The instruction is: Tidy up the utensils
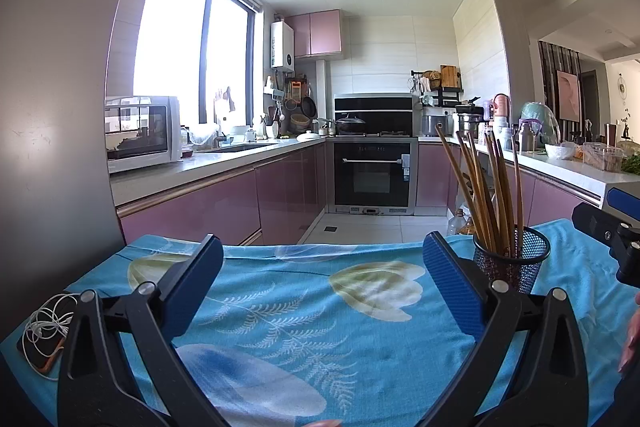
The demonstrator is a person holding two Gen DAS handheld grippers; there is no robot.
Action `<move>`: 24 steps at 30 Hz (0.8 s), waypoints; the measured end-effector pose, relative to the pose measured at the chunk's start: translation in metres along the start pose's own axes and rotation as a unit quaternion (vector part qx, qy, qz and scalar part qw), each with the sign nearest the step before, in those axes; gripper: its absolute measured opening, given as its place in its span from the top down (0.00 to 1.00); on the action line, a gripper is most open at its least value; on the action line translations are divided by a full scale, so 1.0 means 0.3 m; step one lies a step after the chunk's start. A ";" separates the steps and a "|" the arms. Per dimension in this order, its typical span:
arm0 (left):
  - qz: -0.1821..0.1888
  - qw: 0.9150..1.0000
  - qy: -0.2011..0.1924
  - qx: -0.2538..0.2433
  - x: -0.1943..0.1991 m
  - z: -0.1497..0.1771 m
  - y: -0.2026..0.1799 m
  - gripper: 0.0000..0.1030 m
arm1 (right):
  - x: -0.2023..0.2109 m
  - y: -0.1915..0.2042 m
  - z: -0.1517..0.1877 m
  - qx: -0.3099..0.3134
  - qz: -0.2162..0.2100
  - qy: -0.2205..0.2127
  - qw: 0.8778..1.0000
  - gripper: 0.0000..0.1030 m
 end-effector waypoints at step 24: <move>0.001 0.997 0.082 -0.001 -0.065 0.069 0.043 0.05 | -0.146 -0.274 0.157 0.008 0.106 0.198 0.974 0.06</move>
Point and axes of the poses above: each gripper's, at about its wrist camera, not at the fingertips, and x roughly against the way its jaws point, y to its left, z to its underside, the point moved 2 cm from there along -x, roughly the way its jaws point, and after that the axes turned 10 degrees about -y, right-handed, at the moved point
